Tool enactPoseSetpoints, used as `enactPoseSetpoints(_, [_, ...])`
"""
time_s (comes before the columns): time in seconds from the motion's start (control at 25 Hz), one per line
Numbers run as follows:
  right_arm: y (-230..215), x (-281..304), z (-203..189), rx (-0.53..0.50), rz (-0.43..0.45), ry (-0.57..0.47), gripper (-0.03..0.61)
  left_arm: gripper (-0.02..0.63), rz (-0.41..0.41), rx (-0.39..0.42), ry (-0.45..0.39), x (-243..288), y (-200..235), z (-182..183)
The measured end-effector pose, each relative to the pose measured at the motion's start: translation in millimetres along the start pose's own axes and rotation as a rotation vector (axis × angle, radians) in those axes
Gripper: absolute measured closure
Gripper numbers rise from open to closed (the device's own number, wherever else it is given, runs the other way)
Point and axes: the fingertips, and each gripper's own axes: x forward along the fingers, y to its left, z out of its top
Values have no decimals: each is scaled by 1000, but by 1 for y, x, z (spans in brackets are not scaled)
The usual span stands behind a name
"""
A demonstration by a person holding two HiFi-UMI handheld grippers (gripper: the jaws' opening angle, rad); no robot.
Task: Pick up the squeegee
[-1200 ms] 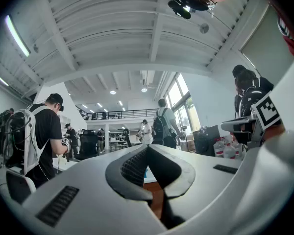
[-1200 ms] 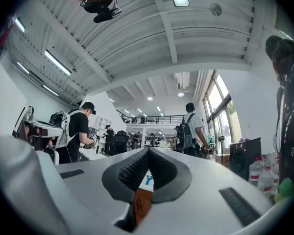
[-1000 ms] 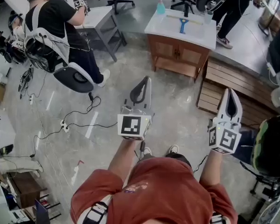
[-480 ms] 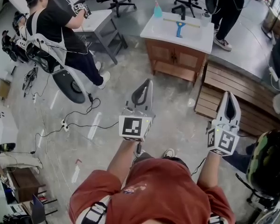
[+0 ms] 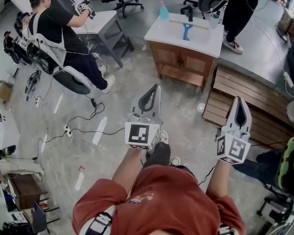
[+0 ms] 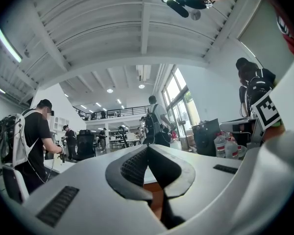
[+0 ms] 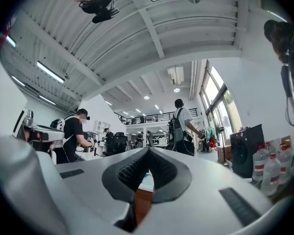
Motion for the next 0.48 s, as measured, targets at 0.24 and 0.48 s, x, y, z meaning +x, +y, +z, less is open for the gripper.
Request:
enactPoseSetpoints(0.24, [-4, 25, -9, -20, -5, 21, 572, 598, -5, -18, -4, 30, 7, -7])
enactPoseSetpoints(0.48, [-2, 66, -8, -36, -19, 19, 571, 598, -17, -35, -13, 72, 28, -10])
